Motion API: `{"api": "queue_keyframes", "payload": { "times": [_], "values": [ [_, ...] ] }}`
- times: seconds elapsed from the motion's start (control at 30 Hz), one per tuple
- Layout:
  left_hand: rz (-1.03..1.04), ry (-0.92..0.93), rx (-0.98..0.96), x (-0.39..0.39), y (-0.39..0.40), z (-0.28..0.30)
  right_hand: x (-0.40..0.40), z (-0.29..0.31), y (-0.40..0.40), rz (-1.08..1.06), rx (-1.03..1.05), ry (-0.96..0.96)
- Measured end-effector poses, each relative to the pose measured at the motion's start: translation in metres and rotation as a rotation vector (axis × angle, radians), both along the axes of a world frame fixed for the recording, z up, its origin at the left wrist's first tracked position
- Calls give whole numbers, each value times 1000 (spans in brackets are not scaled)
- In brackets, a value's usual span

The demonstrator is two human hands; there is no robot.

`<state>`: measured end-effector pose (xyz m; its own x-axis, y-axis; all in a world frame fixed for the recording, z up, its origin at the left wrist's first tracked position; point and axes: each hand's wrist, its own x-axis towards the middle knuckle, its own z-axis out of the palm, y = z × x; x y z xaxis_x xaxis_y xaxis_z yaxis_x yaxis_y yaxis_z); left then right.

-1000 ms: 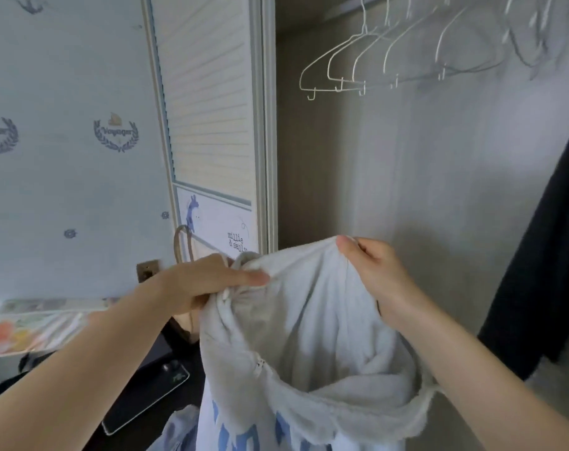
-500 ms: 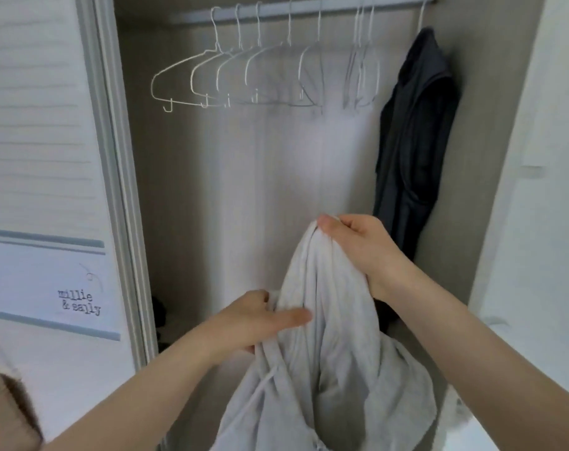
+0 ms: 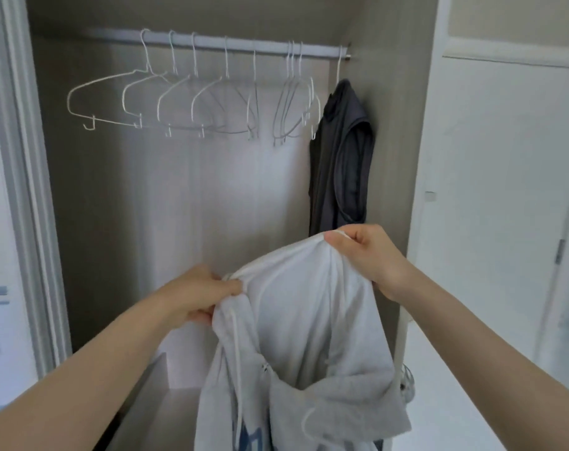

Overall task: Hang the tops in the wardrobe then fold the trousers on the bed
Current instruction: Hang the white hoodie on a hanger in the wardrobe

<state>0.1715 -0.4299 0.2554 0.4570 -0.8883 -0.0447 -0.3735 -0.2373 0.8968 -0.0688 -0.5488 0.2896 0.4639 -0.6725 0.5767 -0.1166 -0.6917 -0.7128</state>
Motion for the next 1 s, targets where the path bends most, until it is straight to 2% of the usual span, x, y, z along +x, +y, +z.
{"api": "queue_keyframes", "payload": {
  "times": [0.07,0.13,0.2,0.3,0.4,0.43,0.57,0.67,0.73,0.9,1.0],
  "values": [
    [-7,306,-98,1,-5,8,-2,4,-11,-131,-184,117],
    [-55,528,-148,2,-8,25,0,7,-19,-244,-287,252],
    [-99,683,-205,1,-14,41,7,9,-25,-294,-306,400],
    [-79,799,-331,-2,-28,63,19,24,-25,-166,-174,614],
    [-35,802,-427,1,-41,81,33,64,-22,-78,-2,671],
    [-17,794,-460,5,-45,87,40,83,-23,-114,0,580],
    [12,721,-567,24,-58,103,63,175,-38,-286,-110,6],
    [-15,647,-597,39,-63,114,82,228,-60,-555,-328,-103],
    [-36,576,-579,47,-65,120,95,250,-78,-635,-343,-108],
    [64,461,-584,75,-79,130,119,279,-127,-715,-327,69],
    [93,454,-609,86,-89,137,124,287,-153,-578,-188,92]
  ]
}}
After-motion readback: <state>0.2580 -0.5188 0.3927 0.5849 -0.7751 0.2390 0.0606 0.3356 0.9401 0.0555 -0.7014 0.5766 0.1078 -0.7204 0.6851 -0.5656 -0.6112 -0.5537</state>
